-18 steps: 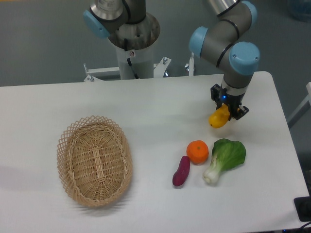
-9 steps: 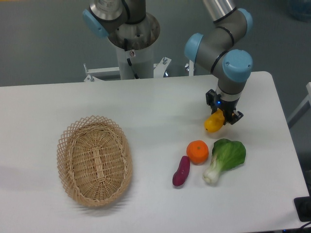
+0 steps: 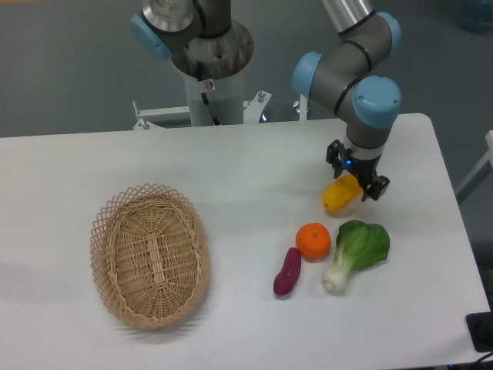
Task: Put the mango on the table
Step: 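Open the gripper, release the mango, and lift the gripper away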
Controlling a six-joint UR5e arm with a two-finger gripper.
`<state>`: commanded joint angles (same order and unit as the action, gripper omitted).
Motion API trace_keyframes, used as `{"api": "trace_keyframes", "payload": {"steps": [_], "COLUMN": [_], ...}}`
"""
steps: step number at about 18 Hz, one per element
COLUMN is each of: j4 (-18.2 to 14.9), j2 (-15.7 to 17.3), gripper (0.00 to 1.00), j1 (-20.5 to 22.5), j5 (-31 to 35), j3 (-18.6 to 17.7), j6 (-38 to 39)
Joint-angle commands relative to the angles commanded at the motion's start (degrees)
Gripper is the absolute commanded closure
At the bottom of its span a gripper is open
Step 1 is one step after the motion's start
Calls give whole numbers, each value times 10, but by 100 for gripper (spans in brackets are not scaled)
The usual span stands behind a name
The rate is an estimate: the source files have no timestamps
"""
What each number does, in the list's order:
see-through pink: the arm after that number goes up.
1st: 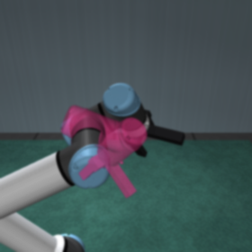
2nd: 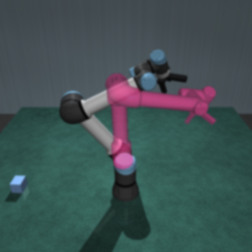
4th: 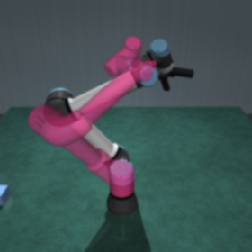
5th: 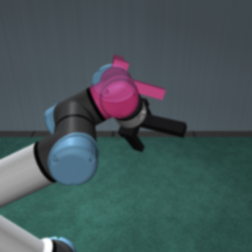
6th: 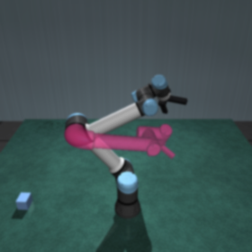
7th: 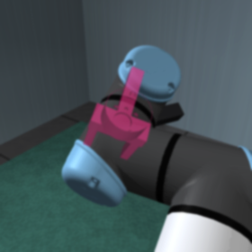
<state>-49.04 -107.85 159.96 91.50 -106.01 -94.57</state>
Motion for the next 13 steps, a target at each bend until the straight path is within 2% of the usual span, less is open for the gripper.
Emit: {"api": "trace_keyframes", "payload": {"steps": [2, 5, 10, 13], "j4": [-13, -60, -206, -257], "j2": [11, 19, 19, 19], "gripper": [0, 0, 0, 0], "j1": [2, 4, 16, 33], "j5": [2, -4, -23, -49], "j3": [28, 71, 184, 228], "j6": [2, 3, 3, 2]}}
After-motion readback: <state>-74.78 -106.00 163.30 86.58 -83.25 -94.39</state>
